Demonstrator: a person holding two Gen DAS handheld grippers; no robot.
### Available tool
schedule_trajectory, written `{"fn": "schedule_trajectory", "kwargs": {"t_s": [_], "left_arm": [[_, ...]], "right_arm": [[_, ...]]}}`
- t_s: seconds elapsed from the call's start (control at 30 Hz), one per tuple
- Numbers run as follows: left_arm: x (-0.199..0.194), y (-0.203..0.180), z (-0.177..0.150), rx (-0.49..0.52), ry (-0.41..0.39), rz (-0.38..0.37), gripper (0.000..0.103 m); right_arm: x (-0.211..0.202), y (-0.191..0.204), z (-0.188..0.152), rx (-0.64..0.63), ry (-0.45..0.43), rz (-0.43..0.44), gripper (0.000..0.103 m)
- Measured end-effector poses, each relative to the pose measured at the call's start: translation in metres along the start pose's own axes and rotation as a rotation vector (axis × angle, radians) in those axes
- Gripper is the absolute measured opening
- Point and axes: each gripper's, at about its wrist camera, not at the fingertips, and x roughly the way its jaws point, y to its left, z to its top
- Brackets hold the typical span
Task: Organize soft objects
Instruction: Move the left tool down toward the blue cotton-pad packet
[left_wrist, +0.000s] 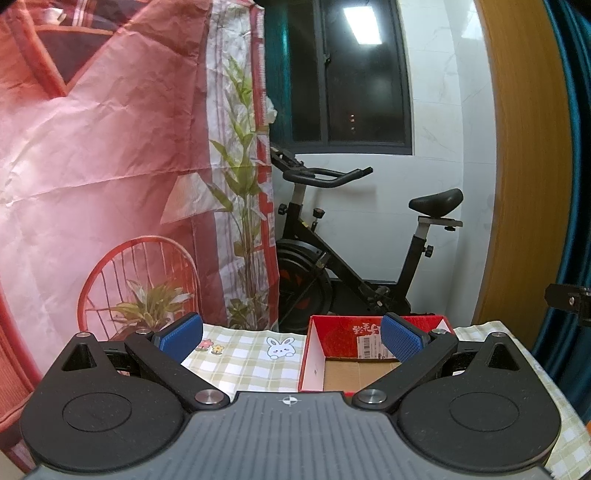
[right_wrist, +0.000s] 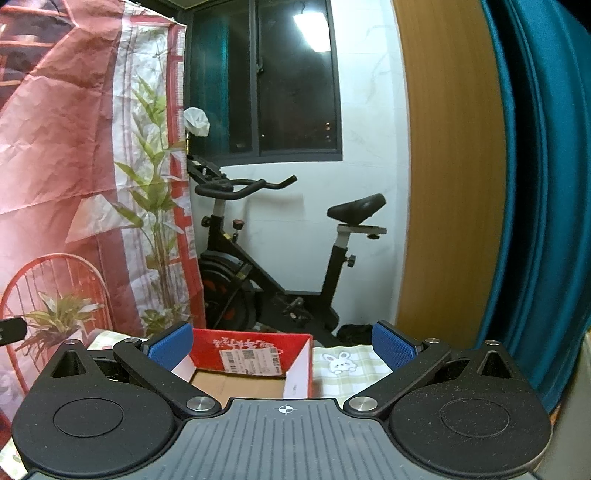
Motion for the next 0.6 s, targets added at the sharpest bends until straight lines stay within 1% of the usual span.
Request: {"fn": "schedule_trajectory", "kwargs": {"t_s": [0.07, 0.13, 0.23, 0.3, 0.43, 0.5, 0.6], "left_arm": [[0.005, -0.002, -0.007, 0.018, -0.006, 0.004, 0.103], [0.011, -0.003, -0.015, 0.023, 0.006, -0.005, 0.103], [0.028, -0.001, -0.034, -0.004, 0.036, -0.045, 0.103], [0.041, -0.001, -0.045, -0.017, 0.064, -0.047, 0.103], [0.072, -0.001, -0.067, -0.044, 0.15, -0.058, 0.103], [0.086, 0.001, -0.078, -0.058, 0.196, -0.047, 0.103], [0.099, 0.002, -0.093, -0.065, 0.235, -0.035, 0.103]], "right_arm": [[0.006, -0.005, -0.009, 0.021, 0.003, 0.015, 0.103], [0.018, -0.009, -0.019, 0.054, 0.021, 0.037, 0.103], [0.035, -0.012, -0.039, 0.073, 0.048, 0.07, 0.103], [0.047, -0.011, -0.055, 0.058, 0.06, 0.083, 0.103], [0.074, -0.005, -0.084, 0.025, 0.145, 0.047, 0.103], [0.087, -0.004, -0.1, 0.023, 0.175, 0.042, 0.103], [0.1, -0.005, -0.119, 0.022, 0.215, 0.02, 0.103]]}}
